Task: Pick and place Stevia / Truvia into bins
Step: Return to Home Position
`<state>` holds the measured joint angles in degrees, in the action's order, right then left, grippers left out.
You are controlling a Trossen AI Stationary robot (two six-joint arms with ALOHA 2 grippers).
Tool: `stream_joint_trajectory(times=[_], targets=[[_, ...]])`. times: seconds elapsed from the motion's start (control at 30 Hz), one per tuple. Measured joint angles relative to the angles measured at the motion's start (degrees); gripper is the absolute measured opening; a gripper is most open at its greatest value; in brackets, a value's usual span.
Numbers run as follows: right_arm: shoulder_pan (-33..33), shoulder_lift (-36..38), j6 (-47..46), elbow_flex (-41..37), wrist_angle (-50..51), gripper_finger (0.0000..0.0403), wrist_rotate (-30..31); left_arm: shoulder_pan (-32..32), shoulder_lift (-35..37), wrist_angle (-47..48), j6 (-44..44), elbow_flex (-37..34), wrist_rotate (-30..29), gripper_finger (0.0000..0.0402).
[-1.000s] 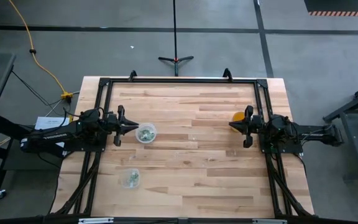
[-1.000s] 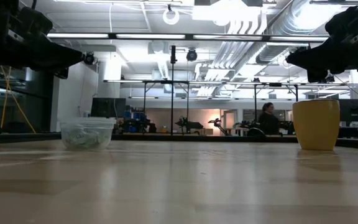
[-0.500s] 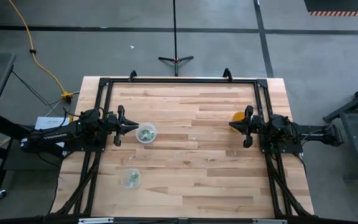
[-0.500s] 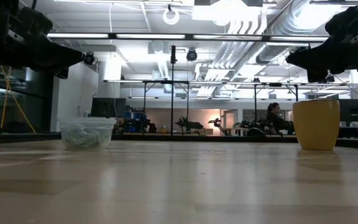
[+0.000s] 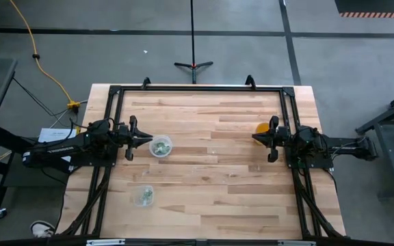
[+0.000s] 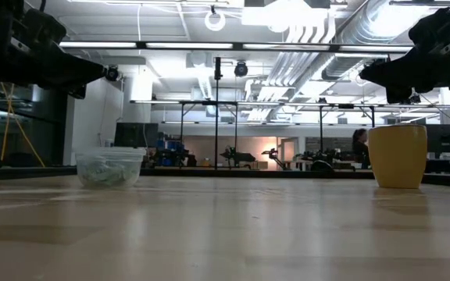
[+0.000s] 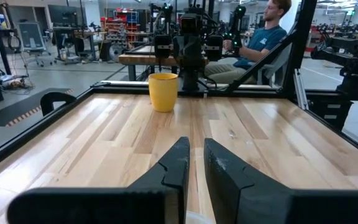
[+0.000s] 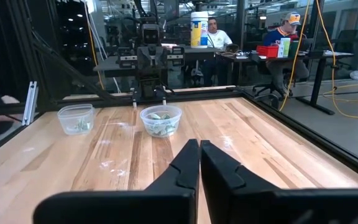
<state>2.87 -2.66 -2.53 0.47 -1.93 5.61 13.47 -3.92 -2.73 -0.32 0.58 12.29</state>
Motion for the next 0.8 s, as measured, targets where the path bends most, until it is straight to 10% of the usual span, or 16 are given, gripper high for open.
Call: stream_joint_trajectory(times=[0.8], targets=[[0.0, 0.0, -0.02, 0.0, 0.0, 0.0002, 0.0, 0.01, -0.01, -0.01, 0.0, 0.0, 0.07, 0.0085]])
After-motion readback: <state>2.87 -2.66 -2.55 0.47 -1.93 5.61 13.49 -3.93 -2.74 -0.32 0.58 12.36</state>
